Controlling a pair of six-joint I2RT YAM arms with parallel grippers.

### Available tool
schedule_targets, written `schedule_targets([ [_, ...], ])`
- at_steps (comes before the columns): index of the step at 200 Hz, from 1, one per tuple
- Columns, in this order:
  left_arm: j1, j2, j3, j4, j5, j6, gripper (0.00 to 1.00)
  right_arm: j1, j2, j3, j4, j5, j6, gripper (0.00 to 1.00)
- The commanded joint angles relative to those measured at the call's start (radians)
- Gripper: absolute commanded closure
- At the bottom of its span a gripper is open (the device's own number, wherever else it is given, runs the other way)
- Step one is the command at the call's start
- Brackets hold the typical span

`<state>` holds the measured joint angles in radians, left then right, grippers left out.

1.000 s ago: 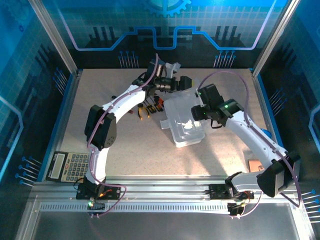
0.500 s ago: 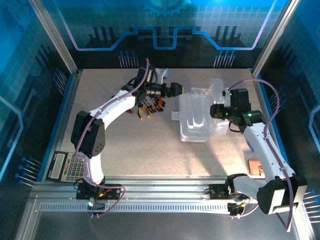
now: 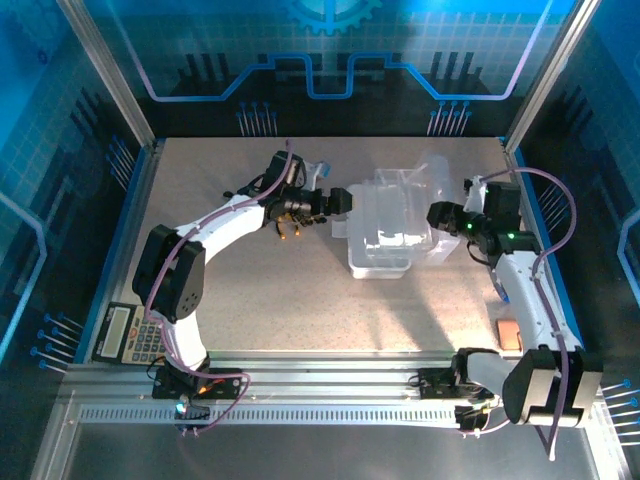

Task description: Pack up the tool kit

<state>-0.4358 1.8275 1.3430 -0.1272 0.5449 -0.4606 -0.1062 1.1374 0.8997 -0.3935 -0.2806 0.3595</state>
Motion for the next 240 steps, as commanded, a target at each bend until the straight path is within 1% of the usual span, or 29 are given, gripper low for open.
schedule_targets([
  [1,0.005,-0.043,-0.024,0.023,-0.006,0.025,0.01,-0.053,0.013,-0.067,0.188,-0.124,0.062,0.5],
  [23,0.006,-0.041,-0.034,0.032,-0.003,0.023,0.01,-0.087,0.027,-0.111,0.25,-0.167,0.08,0.44],
  [40,0.005,-0.032,-0.035,0.036,0.0,0.02,0.01,-0.099,0.037,-0.125,0.263,-0.168,0.056,0.3],
  [53,0.005,-0.029,-0.04,0.043,0.002,0.019,0.0,-0.104,0.044,-0.122,0.253,-0.158,0.026,0.25],
  [85,0.006,-0.018,-0.044,0.053,0.007,0.011,0.01,-0.13,0.058,-0.119,0.254,-0.169,0.005,0.24],
  [131,0.007,-0.011,-0.043,0.049,0.006,0.013,0.01,-0.146,0.058,-0.092,0.215,-0.134,-0.023,0.14],
  [163,0.006,-0.009,-0.045,0.05,0.007,0.011,0.01,-0.164,0.076,-0.077,0.197,-0.134,-0.027,0.11],
  [191,0.008,-0.017,-0.047,0.026,-0.006,0.025,0.01,-0.165,0.075,-0.054,0.144,-0.083,-0.054,0.0],
  [238,0.045,-0.033,-0.041,-0.029,-0.058,0.024,0.01,-0.166,0.037,-0.026,0.077,-0.03,-0.081,0.0],
  [240,0.046,-0.035,-0.039,-0.037,-0.062,0.027,0.01,-0.166,0.035,-0.005,0.072,-0.029,-0.082,0.0],
])
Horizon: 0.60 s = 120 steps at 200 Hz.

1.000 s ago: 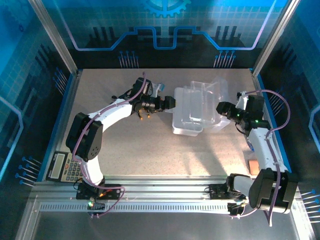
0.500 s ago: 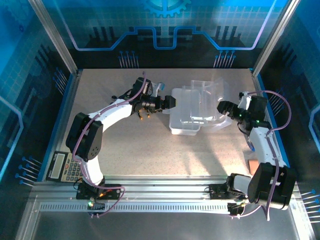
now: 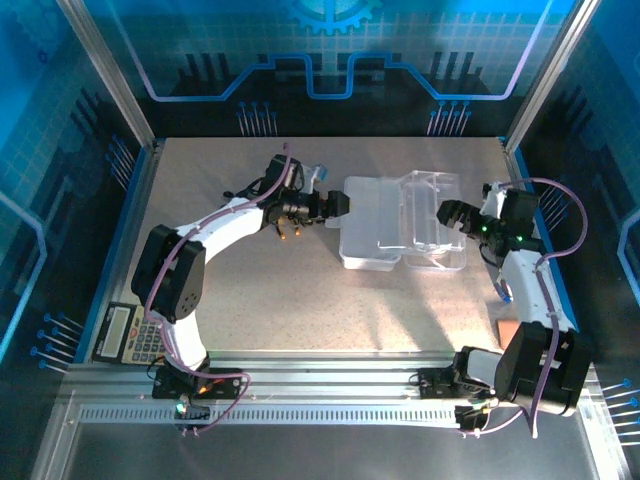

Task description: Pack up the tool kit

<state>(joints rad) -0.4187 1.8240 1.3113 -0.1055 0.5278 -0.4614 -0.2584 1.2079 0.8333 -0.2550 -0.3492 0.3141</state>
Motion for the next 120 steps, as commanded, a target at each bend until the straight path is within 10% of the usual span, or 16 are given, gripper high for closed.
schedule_targets([
  [1,0.03,-0.031,-0.006,-0.062,-0.048,0.029,0.01,-0.014,-0.036,0.066,-0.068,0.04,-0.038,0.0],
  [120,0.202,-0.126,-0.159,-0.351,-0.537,0.058,0.01,0.343,0.05,0.219,-0.22,0.087,-0.175,0.0],
])
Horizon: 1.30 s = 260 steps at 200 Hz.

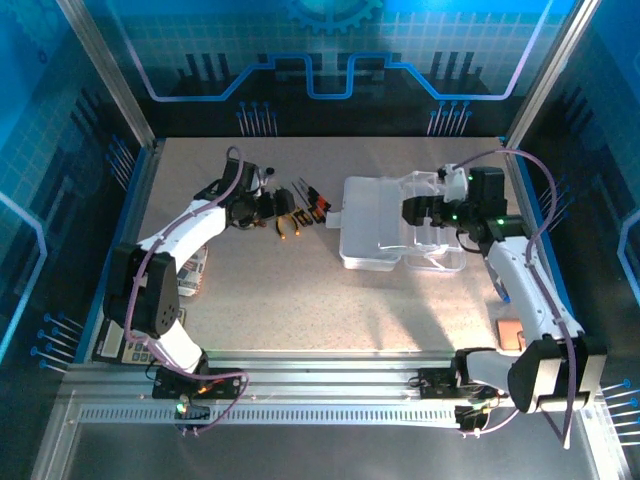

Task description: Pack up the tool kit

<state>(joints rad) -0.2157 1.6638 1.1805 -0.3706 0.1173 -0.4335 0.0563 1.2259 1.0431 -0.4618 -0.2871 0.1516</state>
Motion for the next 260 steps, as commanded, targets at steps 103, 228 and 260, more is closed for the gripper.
schedule_targets([
  [103,-0.051,0.254,0.094,-0.08,-0.16,0.016,0.21,0.068,0.065,0.011,-0.002,0.028,-0.002,0.0],
  [228,-0.074,0.344,0.115,-0.138,-0.231,0.045,0.75,0.068,0.084,0.015,0.0,0.024,-0.007,0.0],
  [260,-0.074,0.334,0.102,-0.133,-0.225,0.053,0.93,0.068,0.078,0.018,-0.011,0.031,-0.012,0.0],
])
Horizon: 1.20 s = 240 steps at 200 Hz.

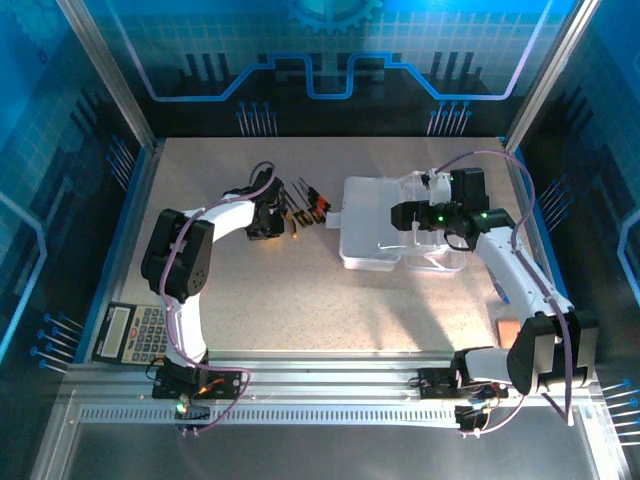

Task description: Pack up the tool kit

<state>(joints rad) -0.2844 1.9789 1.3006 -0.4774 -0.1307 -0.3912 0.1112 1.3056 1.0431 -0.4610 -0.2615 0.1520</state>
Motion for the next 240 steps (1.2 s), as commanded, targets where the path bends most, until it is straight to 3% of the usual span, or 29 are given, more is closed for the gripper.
schedule_targets([
  [1,-0.006,0.019,-0.018,-0.026,0.023,0.011,0.93,0.012,-0.003,0.018,-0.012,0.005,-0.013,0.0],
  [16,-0.006,0.01,-0.021,-0.031,0.02,0.013,1.0,0.012,-0.006,0.02,-0.015,0.003,-0.014,0.0],
  [141,-0.007,-0.321,-0.027,-0.124,-0.072,0.076,1.0,0.033,-0.056,0.078,-0.07,-0.058,-0.006,0.0],
  [163,-0.023,-0.39,-0.03,-0.094,0.002,0.098,1.0,0.06,-0.052,0.103,-0.054,-0.095,0.023,0.0],
  [198,-0.098,-0.453,-0.033,0.032,0.312,0.174,1.0,0.133,0.029,0.151,0.015,-0.159,0.097,0.11],
  [240,-0.152,-0.456,-0.003,0.118,0.414,0.132,1.0,0.242,0.147,0.186,0.107,-0.166,0.151,0.18],
])
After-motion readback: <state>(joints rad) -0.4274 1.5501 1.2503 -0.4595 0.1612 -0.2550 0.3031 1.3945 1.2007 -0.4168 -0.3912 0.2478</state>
